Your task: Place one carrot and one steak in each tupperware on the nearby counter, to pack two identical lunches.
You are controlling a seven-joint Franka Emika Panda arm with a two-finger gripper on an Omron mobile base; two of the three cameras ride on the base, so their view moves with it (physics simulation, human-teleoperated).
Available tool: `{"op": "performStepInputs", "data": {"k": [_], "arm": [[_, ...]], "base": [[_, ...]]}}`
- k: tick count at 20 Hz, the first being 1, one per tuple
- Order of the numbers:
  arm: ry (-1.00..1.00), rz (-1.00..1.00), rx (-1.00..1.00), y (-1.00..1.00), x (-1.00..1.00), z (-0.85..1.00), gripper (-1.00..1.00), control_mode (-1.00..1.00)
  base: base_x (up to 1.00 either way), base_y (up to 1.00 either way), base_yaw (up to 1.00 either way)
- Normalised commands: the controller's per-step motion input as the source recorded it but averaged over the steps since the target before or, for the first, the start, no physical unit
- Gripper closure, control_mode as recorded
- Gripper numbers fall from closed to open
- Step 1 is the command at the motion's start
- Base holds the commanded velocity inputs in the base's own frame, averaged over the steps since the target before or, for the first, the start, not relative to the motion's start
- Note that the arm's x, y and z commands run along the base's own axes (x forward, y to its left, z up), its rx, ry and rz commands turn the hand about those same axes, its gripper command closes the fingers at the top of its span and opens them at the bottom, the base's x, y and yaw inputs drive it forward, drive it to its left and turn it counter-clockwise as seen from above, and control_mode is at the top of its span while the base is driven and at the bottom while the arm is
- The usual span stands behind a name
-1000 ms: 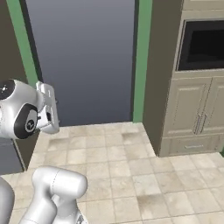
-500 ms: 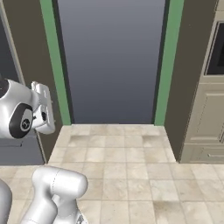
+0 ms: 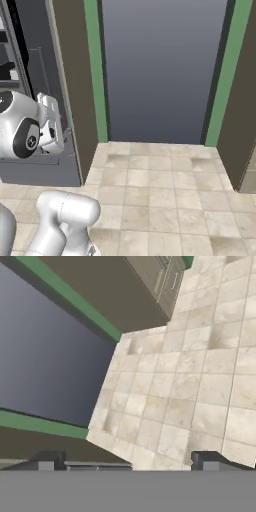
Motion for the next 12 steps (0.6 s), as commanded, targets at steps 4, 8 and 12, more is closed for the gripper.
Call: {"op": "performStepInputs", "data": {"k": [4, 8, 12], "arm": [[0.00, 0.00, 0.00, 0.00, 0.00, 0.00, -1.00, 1.00], [0.00, 0.00, 0.00, 0.00, 0.00, 0.00, -1.00, 1.00], [0.00, 0.00, 0.00, 0.00, 0.00, 0.00, -1.00, 1.00]], "base": [[-0.09, 1.00, 0.10], [0.00, 1.00, 0.00], [0.00, 1.00, -0.01]]}}
